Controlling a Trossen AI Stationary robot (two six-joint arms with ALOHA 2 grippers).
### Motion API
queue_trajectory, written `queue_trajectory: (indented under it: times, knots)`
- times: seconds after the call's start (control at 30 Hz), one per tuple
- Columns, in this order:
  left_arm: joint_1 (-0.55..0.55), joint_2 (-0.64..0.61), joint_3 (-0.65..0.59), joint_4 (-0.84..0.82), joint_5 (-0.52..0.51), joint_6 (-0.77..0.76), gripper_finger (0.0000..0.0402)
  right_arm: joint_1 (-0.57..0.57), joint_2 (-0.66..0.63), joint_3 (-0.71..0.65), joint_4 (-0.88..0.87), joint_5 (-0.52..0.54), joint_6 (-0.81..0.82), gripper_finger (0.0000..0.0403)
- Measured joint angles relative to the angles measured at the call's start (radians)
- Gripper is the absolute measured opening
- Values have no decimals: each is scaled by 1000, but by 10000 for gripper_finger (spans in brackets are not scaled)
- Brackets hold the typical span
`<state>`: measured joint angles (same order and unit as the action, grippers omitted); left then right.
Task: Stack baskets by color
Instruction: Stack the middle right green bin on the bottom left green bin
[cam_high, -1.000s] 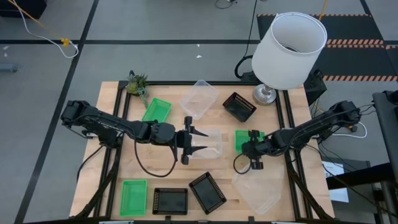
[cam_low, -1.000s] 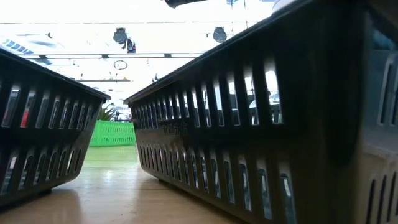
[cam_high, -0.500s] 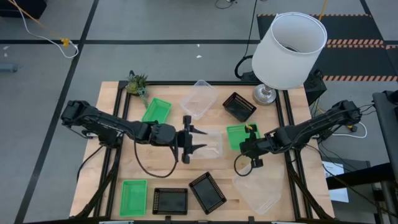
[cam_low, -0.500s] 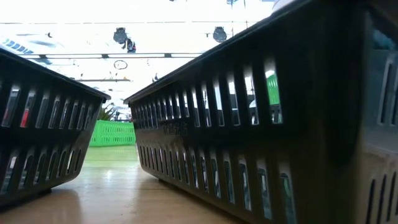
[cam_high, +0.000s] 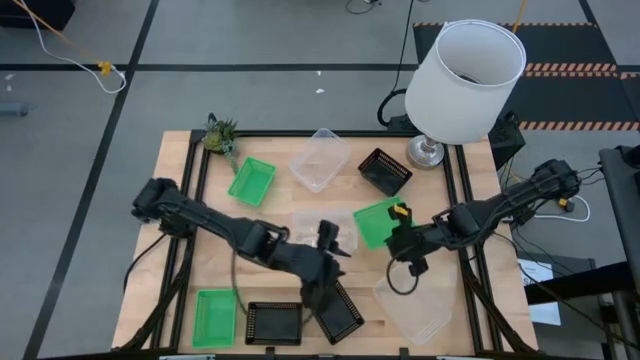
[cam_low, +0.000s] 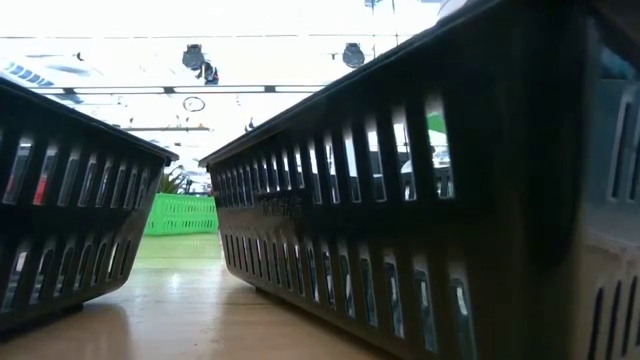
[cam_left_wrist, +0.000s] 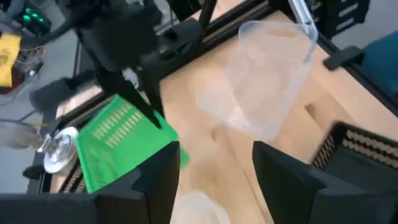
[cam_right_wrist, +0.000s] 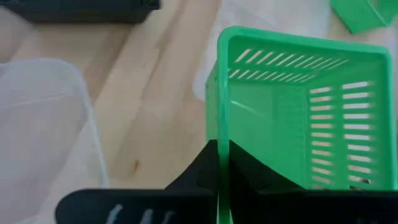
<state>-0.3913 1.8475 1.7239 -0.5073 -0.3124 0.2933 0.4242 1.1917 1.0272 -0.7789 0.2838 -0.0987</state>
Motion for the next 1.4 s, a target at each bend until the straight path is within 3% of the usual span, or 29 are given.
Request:
queue_trajectory:
  times: [0.23, 0.73, 1.4]
  knots:
    - [26, 97, 104, -86, 23, 7, 205, 37, 0, -1, 151, -1, -77, 6]
    - [15, 100, 105, -102, -6, 70, 205, 38, 13, -5, 267, -49, -124, 6]
    - [-19, 78, 104, -207, -30, 34, 205, 29, 83, -5, 477, -48, -358, 7]
